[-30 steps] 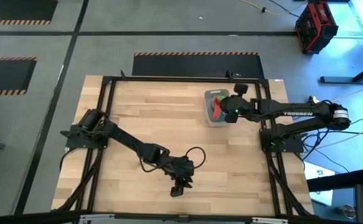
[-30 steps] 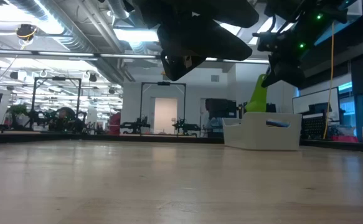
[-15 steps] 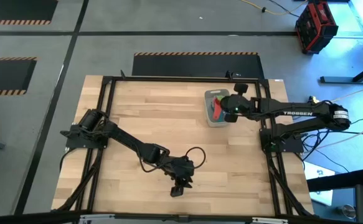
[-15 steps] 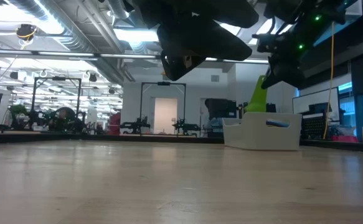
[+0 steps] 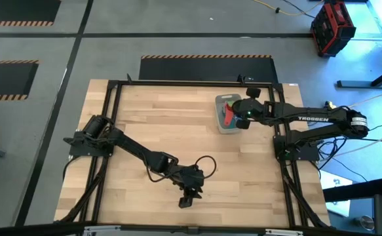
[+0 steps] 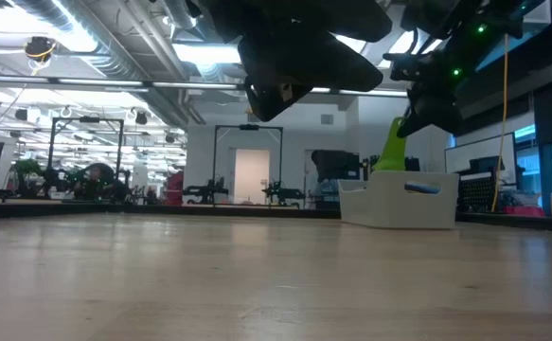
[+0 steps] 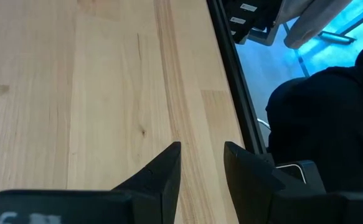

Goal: Nest measuring cups in basket
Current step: Stack the green measuring cup on top of the red measuring cup in the grey bin

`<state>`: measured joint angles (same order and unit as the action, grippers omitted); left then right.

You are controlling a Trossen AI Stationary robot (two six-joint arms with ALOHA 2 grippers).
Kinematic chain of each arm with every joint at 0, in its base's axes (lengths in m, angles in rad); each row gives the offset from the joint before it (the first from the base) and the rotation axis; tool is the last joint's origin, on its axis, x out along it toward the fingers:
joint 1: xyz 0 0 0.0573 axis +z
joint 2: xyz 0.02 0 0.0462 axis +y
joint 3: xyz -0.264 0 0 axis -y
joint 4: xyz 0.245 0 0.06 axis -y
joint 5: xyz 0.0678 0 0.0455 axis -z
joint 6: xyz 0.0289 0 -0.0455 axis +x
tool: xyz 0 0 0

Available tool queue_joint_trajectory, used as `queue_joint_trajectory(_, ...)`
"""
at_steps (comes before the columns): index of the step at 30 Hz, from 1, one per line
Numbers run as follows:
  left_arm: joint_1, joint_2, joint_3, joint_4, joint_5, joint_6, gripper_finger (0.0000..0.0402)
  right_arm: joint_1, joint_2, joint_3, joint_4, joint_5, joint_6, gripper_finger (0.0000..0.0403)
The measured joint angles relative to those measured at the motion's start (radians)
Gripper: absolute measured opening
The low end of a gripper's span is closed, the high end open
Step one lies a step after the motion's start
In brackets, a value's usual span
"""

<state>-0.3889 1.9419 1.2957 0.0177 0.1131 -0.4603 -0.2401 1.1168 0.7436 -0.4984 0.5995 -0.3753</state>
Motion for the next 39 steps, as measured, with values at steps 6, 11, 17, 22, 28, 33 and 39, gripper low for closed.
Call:
queue_joint_trajectory(6, 0.0, 0.0, 0.0, 0.0, 0.0, 0.0, 0.0115, 0.0, 0.0, 0.0, 0.0, 0.0, 0.0, 0.0026)
queue_joint_trajectory(11, 0.0, 0.0, 0.0, 0.0, 0.0, 0.0, 0.0115, 0.0, 0.0, 0.0, 0.0, 0.0, 0.0, 0.0026)
queue_joint_trajectory(17, 0.0, 0.0, 0.0, 0.0, 0.0, 0.0, 0.0115, 0.0, 0.0, 0.0, 0.0, -0.001, 0.001, 0.0038)
queue_joint_trajectory(22, 0.0, 0.0, 0.0, 0.0, 0.0, 0.0, 0.0115, 0.0, 0.0, 0.0, -0.001, -0.002, 0.004, 0.0092)
queue_joint_trajectory(28, 0.0, 0.0, 0.0, 0.0, 0.0, 0.0, 0.0115, 0.0, 0.0, 0.0, -0.001, -0.002, 0.004, 0.016)
queue_joint_trajectory(33, 0.0, 0.0, 0.0, -0.001, 0.0, 0.0, 0.0115, 0.014, 0.0, 0.0, -0.001, -0.001, 0.004, 0.0192)
queue_joint_trajectory(39, 0.0, 0.0, 0.0, -0.002, 0.0, 0.0, 0.0115, 0.083, 0.0, 0.0, -0.001, -0.003, 0.004, 0.0195)
